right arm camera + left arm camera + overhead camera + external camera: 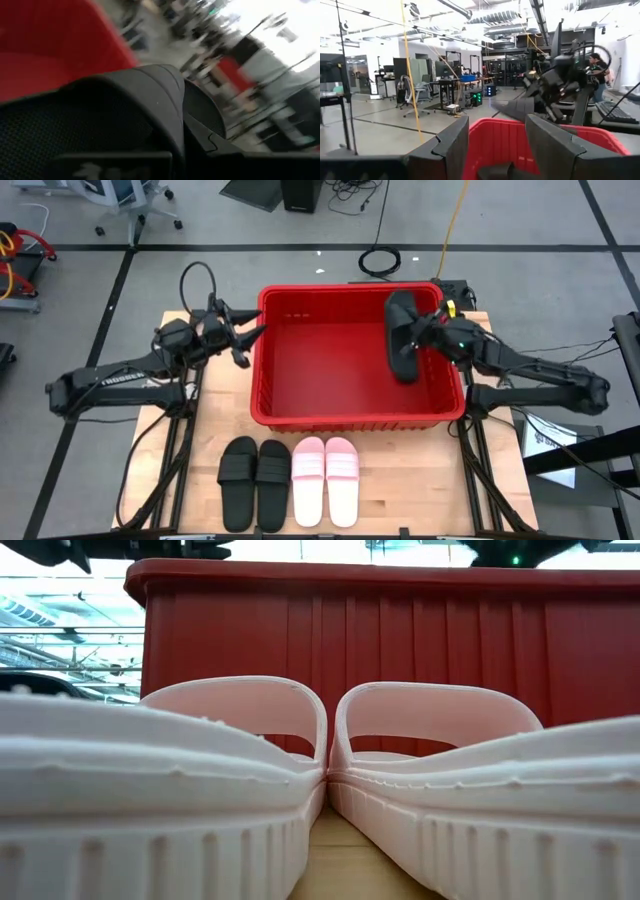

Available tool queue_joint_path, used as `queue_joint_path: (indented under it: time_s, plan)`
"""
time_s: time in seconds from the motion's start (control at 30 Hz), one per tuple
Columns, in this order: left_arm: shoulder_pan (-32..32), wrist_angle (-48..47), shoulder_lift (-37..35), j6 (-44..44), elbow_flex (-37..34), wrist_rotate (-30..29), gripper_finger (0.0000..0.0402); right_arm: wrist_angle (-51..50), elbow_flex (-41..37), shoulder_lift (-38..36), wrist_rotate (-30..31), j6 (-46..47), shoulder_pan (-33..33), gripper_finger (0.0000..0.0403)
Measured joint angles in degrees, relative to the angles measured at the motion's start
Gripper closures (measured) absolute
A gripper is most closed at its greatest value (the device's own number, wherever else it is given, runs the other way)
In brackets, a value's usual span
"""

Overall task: Pick and place slides into bin
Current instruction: Put the black slide into the red bin

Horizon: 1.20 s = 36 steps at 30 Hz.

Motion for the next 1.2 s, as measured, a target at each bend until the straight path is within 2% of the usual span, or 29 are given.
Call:
queue_joint_path:
  time_s: [0.1,0.3,0.63,1.2]
  plan:
    - [1.45,0.02,0.0,-1.34,0.0,1.89,0.0199,-6.9,0.0,0.19,-3.29,5.24,-4.23,0.0401]
    - [2.14,-0.74,0.0,-1.91,0.0,3.1,0.0199,-16.2,-0.98,1.7,-5.45,11.97,-6.13,0.0398]
    - [2.14,-0.86,0.0,-2.59,0.0,3.1,0.0199,-16.81,-11.69,2.47,-7.53,15.12,-4.66,0.0396]
    - [2.14,-2.43,0.0,-3.6,0.0,3.08,0.0199,-16.54,-16.59,2.49,-7.66,16.89,-0.21,0.0395]
